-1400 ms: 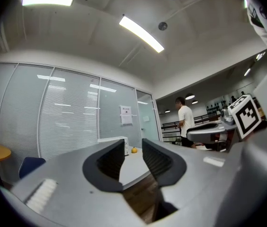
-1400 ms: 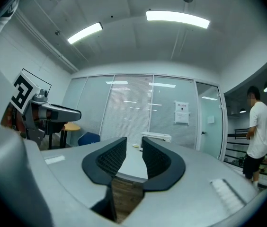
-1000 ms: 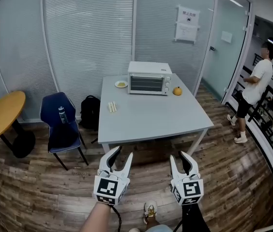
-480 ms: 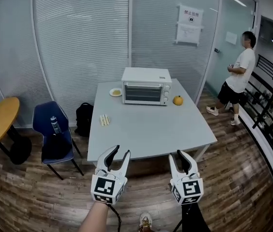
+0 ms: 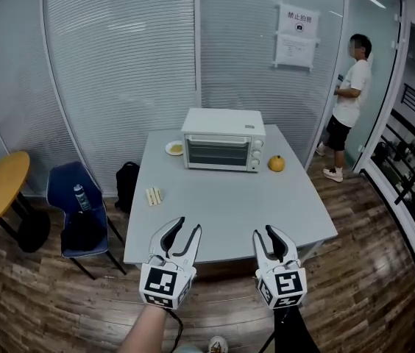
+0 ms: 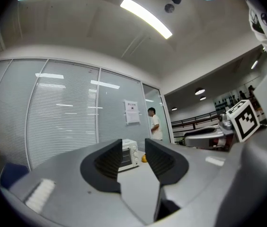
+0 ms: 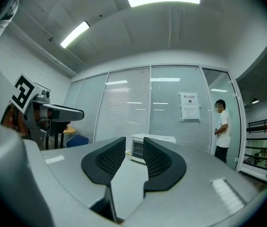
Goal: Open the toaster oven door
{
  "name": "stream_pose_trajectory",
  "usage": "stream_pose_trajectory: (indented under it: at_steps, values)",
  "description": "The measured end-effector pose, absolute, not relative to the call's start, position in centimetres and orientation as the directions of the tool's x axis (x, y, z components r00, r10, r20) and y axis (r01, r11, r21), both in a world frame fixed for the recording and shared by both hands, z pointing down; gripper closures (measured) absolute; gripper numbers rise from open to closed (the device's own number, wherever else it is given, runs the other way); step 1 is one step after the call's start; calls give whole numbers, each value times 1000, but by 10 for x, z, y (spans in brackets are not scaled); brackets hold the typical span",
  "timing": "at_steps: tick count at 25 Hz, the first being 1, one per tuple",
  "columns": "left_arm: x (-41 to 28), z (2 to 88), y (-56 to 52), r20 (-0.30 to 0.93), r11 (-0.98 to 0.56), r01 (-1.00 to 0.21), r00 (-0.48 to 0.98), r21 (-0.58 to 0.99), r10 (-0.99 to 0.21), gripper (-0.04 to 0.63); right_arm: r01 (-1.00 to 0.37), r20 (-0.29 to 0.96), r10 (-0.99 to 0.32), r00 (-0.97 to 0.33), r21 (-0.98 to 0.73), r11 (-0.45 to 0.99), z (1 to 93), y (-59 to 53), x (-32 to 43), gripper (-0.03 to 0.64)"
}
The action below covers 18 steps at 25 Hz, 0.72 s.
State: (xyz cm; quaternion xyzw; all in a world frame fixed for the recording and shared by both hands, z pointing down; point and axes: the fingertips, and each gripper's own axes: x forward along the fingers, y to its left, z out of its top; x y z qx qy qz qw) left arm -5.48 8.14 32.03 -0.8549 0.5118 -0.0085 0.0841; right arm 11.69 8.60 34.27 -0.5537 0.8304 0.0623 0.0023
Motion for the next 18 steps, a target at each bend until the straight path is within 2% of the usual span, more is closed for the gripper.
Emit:
stream_pose_trajectory:
  at_steps: [12,18]
  values:
    - [-45,325,-1,-52,-480,-863,493,-161,-869,437,-921,-62,-920,-386,78,381,351,11,123,518]
    - [-39,325,-66,-69,-510,-846,524,-155,-849,437,-920,-55,-923,-381,124,372,349,-48,120,518]
